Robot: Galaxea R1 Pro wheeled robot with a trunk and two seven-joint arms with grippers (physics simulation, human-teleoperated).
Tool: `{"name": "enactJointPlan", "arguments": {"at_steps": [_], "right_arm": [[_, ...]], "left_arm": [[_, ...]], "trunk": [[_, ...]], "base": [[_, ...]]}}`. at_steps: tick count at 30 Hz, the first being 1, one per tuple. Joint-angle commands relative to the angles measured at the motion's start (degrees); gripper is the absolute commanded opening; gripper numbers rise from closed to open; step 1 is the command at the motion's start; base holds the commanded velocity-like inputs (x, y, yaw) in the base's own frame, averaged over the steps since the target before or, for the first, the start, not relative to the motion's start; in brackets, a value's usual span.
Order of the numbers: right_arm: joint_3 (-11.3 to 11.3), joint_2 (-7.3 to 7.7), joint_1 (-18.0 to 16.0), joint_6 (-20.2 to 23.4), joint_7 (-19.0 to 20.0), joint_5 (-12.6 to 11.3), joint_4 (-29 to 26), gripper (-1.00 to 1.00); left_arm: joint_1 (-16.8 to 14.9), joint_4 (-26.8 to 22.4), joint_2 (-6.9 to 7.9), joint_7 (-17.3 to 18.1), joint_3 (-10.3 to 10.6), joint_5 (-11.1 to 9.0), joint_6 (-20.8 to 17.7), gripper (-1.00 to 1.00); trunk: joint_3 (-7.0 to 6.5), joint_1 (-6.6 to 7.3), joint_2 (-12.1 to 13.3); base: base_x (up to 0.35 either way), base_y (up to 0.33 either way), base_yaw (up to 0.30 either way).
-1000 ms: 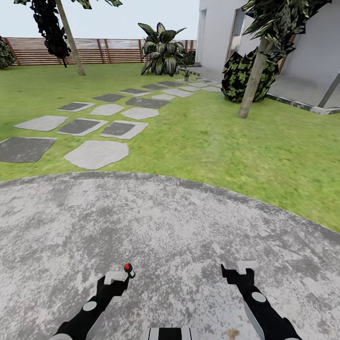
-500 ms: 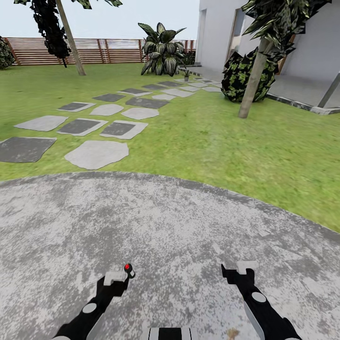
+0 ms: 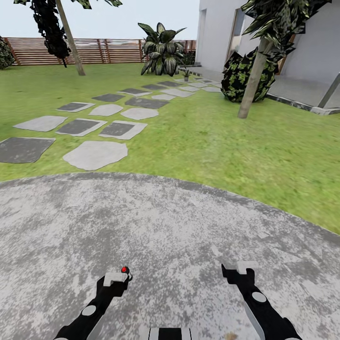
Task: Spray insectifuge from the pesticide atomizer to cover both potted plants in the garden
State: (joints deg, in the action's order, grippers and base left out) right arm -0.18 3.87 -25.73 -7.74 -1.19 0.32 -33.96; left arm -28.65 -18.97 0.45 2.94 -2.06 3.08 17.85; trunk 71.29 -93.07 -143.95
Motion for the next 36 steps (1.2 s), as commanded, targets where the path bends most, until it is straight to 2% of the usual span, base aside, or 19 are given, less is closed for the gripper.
{"name": "enactJointPlan", "arguments": {"at_steps": [1,36], "right_arm": [[0.01,0.0,-0.02,-0.17,-0.12,0.03,0.04,1.0],[0.01,0.0,-0.02,-0.17,-0.04,0.02,0.04,1.0]], "left_arm": [[-0.02,0.02,-0.01,0.22,-0.23,0.3,0.21,1.0],[-0.02,0.07,0.2,0.18,-0.36,0.03,0.54,1.0]], "trunk": [[0.04,0.01,-0.01],[0.04,0.01,-0.01]], "base": [[0.011,-0.011,0.0],[0.05,-0.042,0.0]]}}
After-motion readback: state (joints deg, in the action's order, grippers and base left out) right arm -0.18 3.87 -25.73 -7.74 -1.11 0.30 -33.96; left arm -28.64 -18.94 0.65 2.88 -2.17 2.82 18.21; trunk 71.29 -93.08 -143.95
